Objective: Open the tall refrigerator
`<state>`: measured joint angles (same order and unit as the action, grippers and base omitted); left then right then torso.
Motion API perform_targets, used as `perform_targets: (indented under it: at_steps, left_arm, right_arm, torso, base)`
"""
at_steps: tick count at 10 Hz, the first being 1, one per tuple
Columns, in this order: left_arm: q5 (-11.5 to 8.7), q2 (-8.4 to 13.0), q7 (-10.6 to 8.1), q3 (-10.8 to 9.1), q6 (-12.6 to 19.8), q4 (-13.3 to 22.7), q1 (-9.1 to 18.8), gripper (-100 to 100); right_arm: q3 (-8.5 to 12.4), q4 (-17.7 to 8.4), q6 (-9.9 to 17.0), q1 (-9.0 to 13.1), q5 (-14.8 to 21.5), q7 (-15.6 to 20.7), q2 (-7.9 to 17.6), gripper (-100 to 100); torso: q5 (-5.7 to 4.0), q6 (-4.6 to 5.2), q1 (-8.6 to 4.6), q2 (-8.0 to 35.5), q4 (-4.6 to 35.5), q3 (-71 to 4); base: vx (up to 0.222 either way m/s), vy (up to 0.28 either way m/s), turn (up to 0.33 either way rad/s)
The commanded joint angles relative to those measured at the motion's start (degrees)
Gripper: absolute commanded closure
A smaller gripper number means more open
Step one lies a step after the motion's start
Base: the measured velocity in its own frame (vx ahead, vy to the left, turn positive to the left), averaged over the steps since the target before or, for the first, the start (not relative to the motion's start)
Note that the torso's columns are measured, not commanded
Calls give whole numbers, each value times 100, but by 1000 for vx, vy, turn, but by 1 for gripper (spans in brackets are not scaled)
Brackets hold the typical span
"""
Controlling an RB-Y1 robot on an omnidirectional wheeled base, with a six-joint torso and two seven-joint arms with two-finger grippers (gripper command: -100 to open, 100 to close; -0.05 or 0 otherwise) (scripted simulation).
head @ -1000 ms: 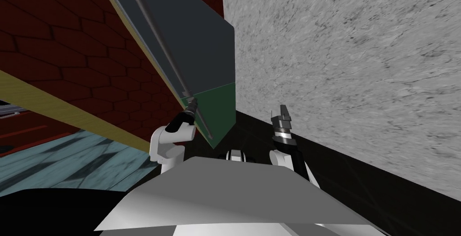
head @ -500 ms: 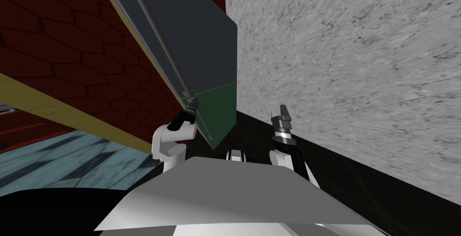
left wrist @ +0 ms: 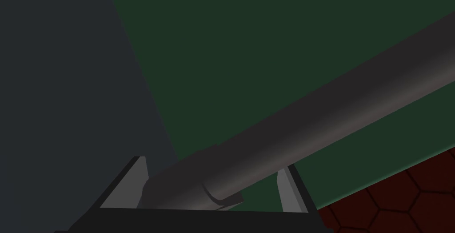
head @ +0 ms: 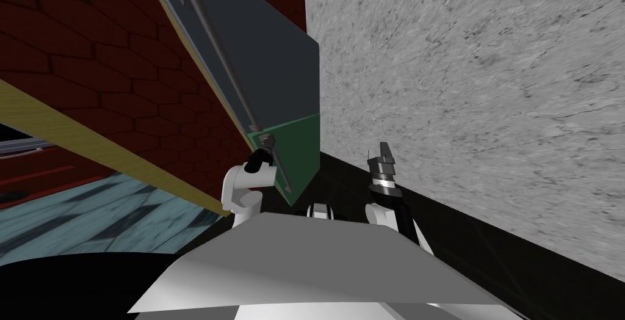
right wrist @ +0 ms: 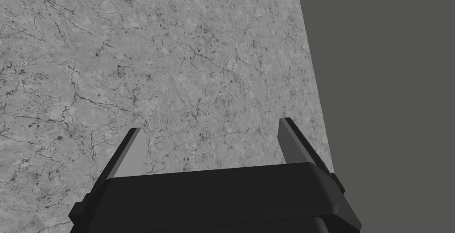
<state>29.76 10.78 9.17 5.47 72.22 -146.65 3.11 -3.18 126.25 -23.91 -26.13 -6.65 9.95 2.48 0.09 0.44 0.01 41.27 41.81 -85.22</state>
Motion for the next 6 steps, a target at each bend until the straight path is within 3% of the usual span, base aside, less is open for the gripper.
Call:
perform_targets:
  at_steps: [1, 3, 4, 5, 6]
  left_arm:
    - [402, -83, -138, 385, 391, 178, 296, 100]
    - [788, -83, -138, 694, 656, 178, 296, 100]
    - [811, -83, -138, 728, 686, 178, 296, 100]
    - [1045, -164, -274, 914, 920, 334, 582, 100]
    - [1239, -164, -274, 1068, 1057, 334, 582, 100]
  right_arm:
    - [0, 0, 0, 0, 0, 0, 0, 0]
    - [0, 0, 0, 0, 0, 0, 0, 0]
    - [0, 0, 0, 0, 0, 0, 0, 0]
    - [0, 0, 0, 0, 0, 0, 0, 0]
    - [0, 0, 0, 0, 0, 0, 0, 0]
  torso:
    - [7, -10, 11, -2, -6, 0]
    - [5, 7, -13, -19, -13, -10]
    - [5, 5, -4, -23, -16, -13]
    - [11, 0, 7, -26, -23, -13]
    - [9, 9, -11, -32, -22, -17]
  base:
    - [8, -42, 59]
    - [4, -37, 12]
    - [6, -7, -11]
    - [0, -49, 53]
    - [5, -64, 31]
